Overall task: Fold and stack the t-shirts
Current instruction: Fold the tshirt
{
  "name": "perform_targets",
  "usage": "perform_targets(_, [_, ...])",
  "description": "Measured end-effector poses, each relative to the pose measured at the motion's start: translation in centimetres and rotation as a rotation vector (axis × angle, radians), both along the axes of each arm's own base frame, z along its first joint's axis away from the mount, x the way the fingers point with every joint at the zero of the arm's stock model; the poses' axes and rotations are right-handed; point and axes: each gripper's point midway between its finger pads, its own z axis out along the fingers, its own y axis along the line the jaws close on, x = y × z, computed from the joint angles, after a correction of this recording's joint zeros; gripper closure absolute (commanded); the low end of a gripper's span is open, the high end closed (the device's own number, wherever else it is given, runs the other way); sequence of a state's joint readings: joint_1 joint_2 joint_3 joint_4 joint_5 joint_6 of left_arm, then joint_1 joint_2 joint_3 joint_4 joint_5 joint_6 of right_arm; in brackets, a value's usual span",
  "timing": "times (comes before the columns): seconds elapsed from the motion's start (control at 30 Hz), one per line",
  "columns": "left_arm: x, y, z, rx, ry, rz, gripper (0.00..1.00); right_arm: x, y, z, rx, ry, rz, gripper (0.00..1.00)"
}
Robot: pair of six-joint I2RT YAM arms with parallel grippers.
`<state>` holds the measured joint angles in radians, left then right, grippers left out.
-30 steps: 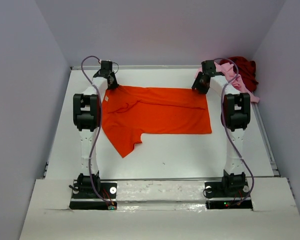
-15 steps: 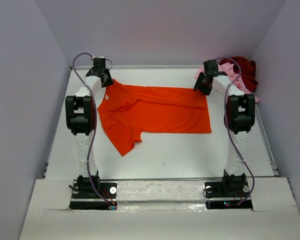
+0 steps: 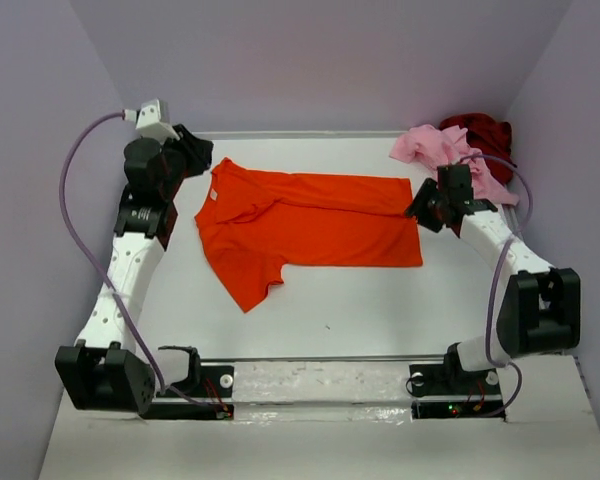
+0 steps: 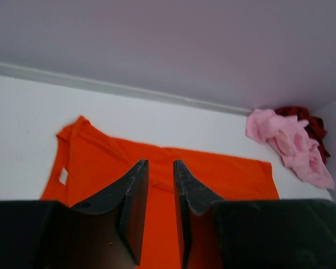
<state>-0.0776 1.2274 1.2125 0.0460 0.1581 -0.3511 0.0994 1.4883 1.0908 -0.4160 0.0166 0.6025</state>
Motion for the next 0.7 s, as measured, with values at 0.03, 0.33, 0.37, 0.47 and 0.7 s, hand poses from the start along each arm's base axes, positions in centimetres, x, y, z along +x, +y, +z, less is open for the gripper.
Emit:
perform_targets(0.03, [-0.9, -0.6, -1.3, -0.014, 0.018, -0.025, 0.65, -1.1, 0.0, -1.0, 0.008, 0.014, -0.004, 0.48])
perform_targets(0.33, [-8.4, -6.1, -17.4, -0.052, 0.393, -0.212, 0.64, -8.0, -1.1, -4.4, 0.007, 0.063, -0.069, 0.52])
perform_targets(0.37, [-8.8, -6.5, -17.1, -0.052, 0.385, -0.225, 0.64, -7.9, -1.2, -4.4, 0.000, 0.058, -0.076, 0.53])
perform_targets(0.47, [-9.2, -7.4, -15.6, -0.053, 0.331, -0.255, 0.64, -7.8, -1.9, -4.8, -0.032, 0.064, -0.104, 0.54])
perform_targets(0.7, [-9.4, -8.2, -14.1, -0.070, 0.281, -0.285, 0.63, -8.2, -2.9, -9.0, -0.091, 0.201, -0.149, 0.55])
